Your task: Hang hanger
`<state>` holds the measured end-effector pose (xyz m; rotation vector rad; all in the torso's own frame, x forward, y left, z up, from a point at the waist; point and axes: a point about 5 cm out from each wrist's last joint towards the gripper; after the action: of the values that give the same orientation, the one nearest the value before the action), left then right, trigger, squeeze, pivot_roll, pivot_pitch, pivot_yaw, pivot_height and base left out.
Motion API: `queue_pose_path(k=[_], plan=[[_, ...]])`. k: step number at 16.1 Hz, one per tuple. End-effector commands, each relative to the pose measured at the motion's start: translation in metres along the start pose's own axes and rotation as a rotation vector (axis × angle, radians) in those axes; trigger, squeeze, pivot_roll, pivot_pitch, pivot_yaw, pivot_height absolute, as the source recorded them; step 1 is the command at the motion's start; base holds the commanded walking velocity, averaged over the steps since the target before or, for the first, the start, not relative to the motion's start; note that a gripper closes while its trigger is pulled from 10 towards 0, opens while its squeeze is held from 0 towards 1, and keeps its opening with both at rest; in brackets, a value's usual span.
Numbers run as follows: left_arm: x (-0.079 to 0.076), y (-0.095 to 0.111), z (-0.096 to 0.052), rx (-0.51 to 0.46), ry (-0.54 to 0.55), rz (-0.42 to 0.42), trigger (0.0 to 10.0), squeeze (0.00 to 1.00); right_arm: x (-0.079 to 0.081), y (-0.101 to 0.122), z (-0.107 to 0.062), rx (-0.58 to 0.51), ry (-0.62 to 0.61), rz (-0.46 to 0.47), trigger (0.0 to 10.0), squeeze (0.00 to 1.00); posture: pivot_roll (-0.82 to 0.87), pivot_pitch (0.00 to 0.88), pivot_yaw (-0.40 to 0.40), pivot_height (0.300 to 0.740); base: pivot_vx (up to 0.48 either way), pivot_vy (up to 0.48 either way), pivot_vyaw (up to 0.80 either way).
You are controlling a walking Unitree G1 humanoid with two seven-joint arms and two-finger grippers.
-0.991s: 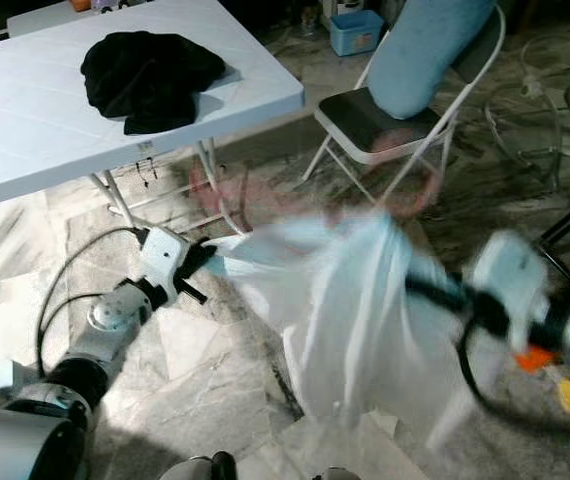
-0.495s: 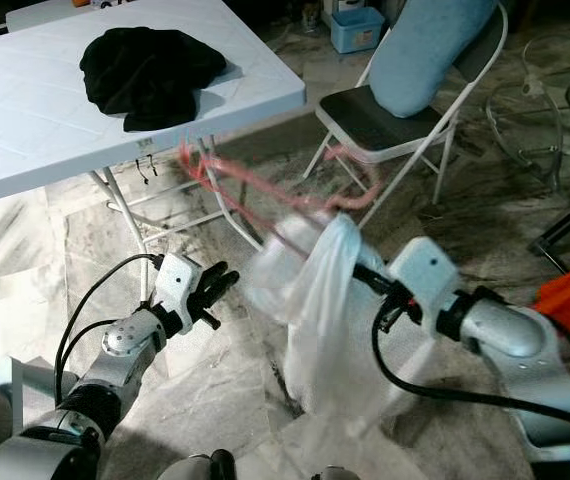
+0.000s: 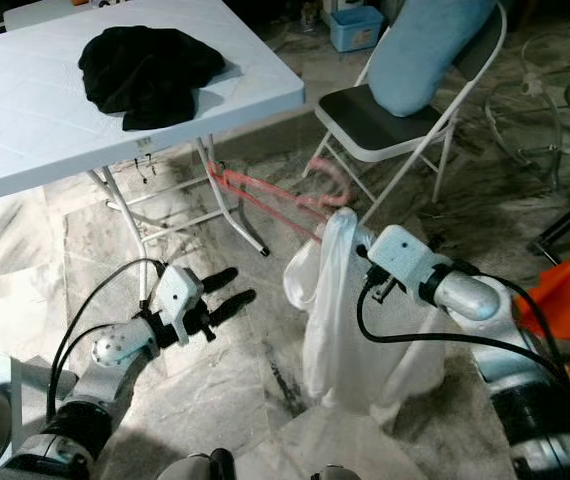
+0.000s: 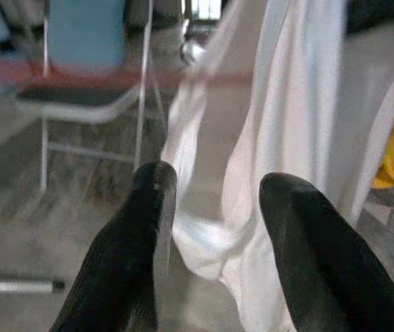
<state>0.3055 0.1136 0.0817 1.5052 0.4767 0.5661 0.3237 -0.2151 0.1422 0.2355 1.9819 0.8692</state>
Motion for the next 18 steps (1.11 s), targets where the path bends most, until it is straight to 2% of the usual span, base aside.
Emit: queue_pose_path(k=[1, 3, 5, 8, 10, 14, 18], plan=[[0.003, 0.006, -0.005, -0.006, -0.028, 0.048, 10.0, 1.0, 0.001, 0.004, 0.005, -0.054, 0.015, -0.026, 10.0, 0.0, -0.08, 0.161, 0.045, 0.74, 0.0, 0.0, 0.0], [0.001, 0.013, -0.008, 0.008, -0.105, 0.099, 10.0, 1.0, 0.007, -0.001, 0.005, -0.036, 0.19, -0.115, 10.0, 0.0, -0.07, 0.164, 0.035, 0.74, 0.0, 0.0, 0.0], [-0.004, 0.015, -0.012, 0.021, -0.158, 0.113, 10.0, 1.0, 0.007, -0.002, 0.002, -0.064, 0.279, -0.146, 10.0, 0.0, -0.07, 0.164, 0.032, 0.74, 0.0, 0.0, 0.0], [-0.006, 0.011, -0.018, 0.073, -0.231, 0.125, 10.0, 1.0, 0.002, -0.004, -0.004, -0.061, 0.367, -0.274, 10.0, 0.0, -0.08, 0.165, 0.033, 0.74, 0.0, 0.0, 0.0], [-0.004, 0.009, -0.021, 0.112, -0.25, 0.148, 10.0, 1.0, -0.001, 0.0, -0.005, -0.093, 0.38, -0.32, 10.0, 0.0, -0.08, 0.165, 0.033, 0.74, 0.0, 0.0, 0.0], [0.009, 0.022, -0.015, 0.088, -0.217, 0.184, 10.0, 1.0, -0.006, -0.006, -0.004, -0.052, 0.402, -0.397, 10.0, 0.0, -0.1, 0.164, 0.027, 0.74, 0.0, 0.0, 0.0], [0.018, 0.021, -0.014, 0.112, -0.181, 0.215, 10.0, 1.0, -0.01, 0.008, 0.003, -0.121, 0.343, -0.424, 10.0, 0.0, -0.1, 0.168, 0.019, 0.74, 0.0, 0.0, 0.0]])
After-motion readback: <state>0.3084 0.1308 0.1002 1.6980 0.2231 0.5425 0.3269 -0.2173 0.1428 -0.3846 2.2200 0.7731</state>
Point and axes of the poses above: a point about 5 cm out from each wrist's last joint towards the gripper, its own z axis pointing out of the wrist towards the gripper, its own y axis along the axis of the wrist's last joint, x = y × z, and after that the axes turned 6 degrees about -z, right-handed
